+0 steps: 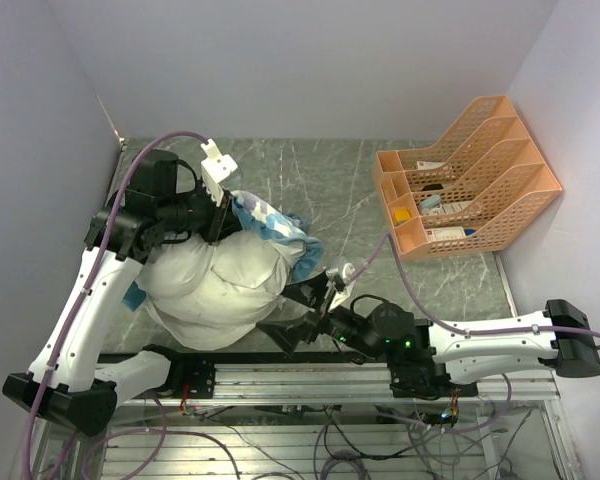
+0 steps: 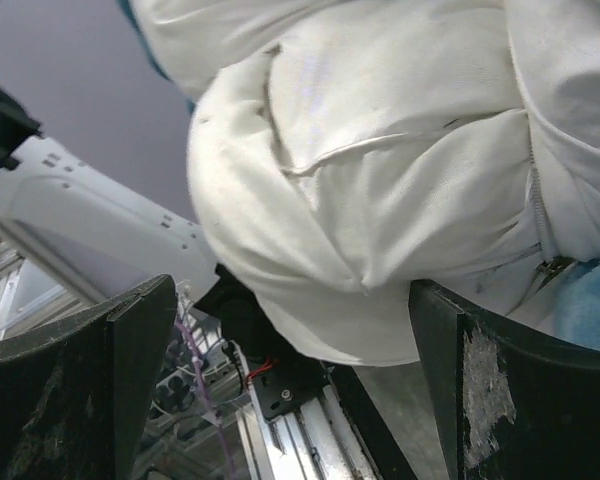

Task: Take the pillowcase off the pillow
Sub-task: Remove the pillow from the pillowcase.

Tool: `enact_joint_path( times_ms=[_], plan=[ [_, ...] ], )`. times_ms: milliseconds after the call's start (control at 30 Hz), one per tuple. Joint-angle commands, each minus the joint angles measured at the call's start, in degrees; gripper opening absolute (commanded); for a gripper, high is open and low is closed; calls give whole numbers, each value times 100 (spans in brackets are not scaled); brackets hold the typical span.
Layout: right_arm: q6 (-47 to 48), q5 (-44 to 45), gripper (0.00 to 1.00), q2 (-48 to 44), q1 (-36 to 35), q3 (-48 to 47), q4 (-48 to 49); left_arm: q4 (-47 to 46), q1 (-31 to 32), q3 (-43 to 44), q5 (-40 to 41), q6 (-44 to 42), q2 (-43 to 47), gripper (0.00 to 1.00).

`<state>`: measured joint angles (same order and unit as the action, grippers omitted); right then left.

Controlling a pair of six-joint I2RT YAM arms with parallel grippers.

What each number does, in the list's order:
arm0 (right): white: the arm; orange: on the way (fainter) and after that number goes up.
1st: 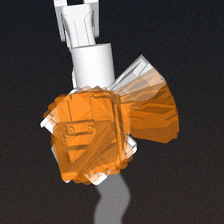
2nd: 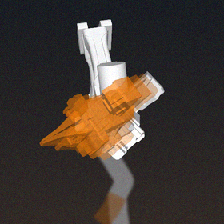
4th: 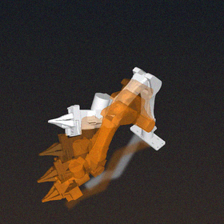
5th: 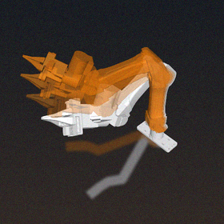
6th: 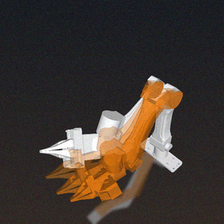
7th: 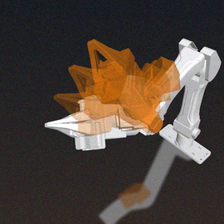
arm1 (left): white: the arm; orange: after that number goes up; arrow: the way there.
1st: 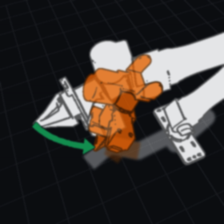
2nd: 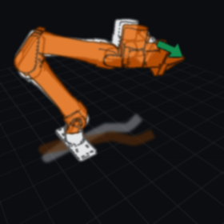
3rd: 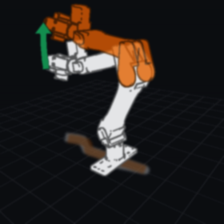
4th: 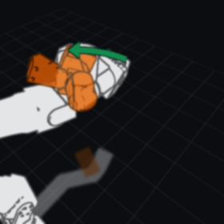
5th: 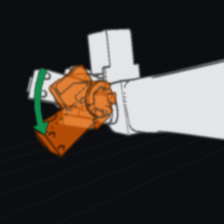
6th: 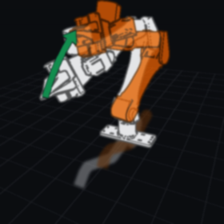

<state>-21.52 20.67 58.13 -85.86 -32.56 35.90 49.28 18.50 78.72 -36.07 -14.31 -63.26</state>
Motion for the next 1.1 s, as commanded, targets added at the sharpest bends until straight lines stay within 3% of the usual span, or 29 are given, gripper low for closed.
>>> enact_joint_path(
  times_ms=[0,133,367,633,733,900,1067],
  plan=[
    [-354,514,100,326,202,-520,-456,129,-92,114,-392,-30,-123,21],
    [-396,-66,100,514,537,-804,-40,467,-97,258,-707,-89,-274,22],
    [-501,28,100,683,814,-1451,-566,802,-92,363,-1227,-233,-358,26],
    [-1171,2158,100,867,964,-1747,-1420,1530,-92,497,-1920,-560,-506,27],
    [-1291,2193,100,706,1033,-1357,-486,1725,-92,423,-2088,-702,-537,26],
    [-1343,1409,100,964,1201,-1408,813,1665,-86,111,-2277,-653,-459,24],
    [-1508,847,100,1581,1353,-1996,1084,1604,-89,-128,-2339,-593,-293,23]
  ],
)
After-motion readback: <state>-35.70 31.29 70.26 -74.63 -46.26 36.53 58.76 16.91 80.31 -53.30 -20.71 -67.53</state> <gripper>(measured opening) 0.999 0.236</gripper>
